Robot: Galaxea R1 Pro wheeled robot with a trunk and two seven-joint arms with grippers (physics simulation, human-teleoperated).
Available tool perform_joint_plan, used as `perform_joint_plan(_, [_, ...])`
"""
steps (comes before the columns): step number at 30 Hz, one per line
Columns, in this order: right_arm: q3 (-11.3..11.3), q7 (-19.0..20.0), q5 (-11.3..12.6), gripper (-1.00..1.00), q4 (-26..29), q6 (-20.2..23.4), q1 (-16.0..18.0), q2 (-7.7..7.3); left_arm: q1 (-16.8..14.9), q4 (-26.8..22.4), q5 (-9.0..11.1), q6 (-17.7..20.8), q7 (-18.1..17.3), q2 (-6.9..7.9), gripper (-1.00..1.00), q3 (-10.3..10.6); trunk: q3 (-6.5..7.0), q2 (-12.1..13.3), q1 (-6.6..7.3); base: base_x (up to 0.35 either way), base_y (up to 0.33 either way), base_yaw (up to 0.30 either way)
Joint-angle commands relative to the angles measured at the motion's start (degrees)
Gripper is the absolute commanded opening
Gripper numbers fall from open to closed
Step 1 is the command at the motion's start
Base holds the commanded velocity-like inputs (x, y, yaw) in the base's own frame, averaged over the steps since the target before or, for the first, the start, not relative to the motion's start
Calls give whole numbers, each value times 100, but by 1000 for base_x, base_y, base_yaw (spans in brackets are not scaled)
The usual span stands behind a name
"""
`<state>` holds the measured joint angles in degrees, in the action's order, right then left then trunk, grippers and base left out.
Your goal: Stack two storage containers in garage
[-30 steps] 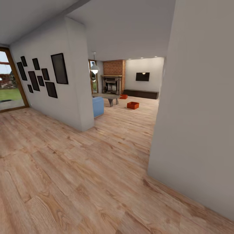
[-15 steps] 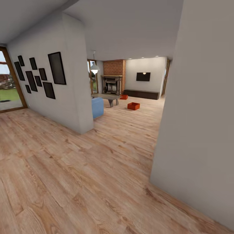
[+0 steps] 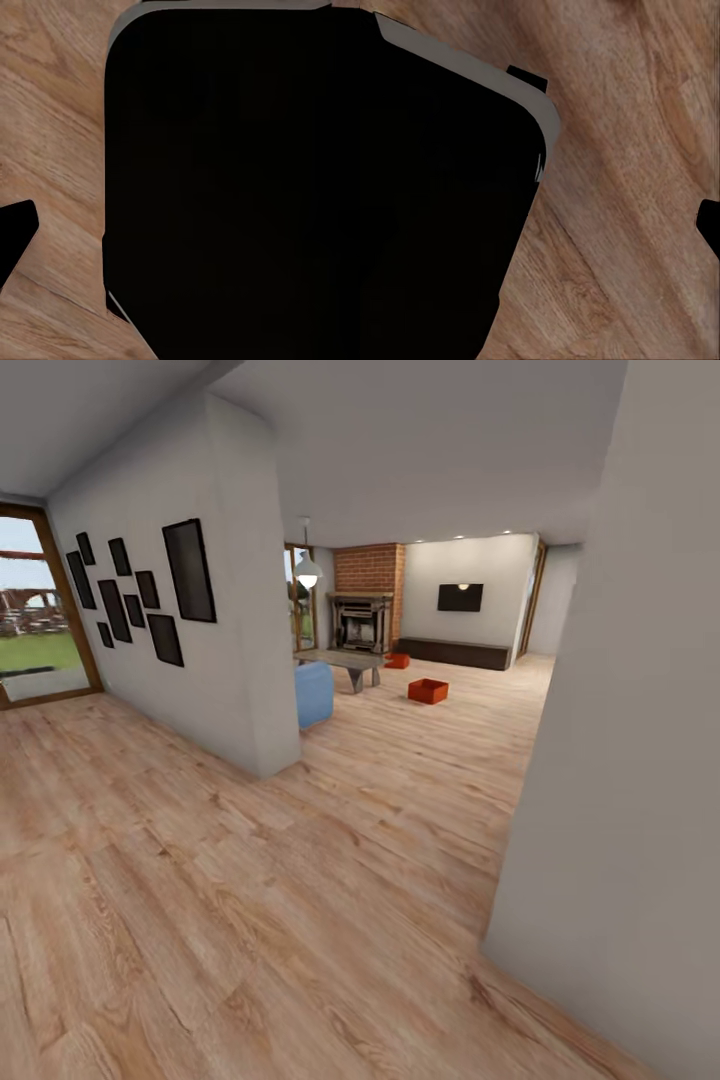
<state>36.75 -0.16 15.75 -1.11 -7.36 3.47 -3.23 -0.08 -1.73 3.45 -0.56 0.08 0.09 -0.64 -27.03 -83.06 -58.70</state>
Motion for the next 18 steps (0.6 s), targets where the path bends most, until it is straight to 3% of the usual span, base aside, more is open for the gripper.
perform_joint_plan(1, [48, -2, 51, 100, -12, -28, 4, 2, -1, -3, 35, -6, 1, 0, 100, -2, -5, -2, -3, 322, 0, 41])
perform_joint_plan(18, [43, -2, 51, 100, -12, -28, 4, 6, -1, -3, 38, -6, 1, 0, 100, -4, 13, -2, -3, 322, 0, 5])
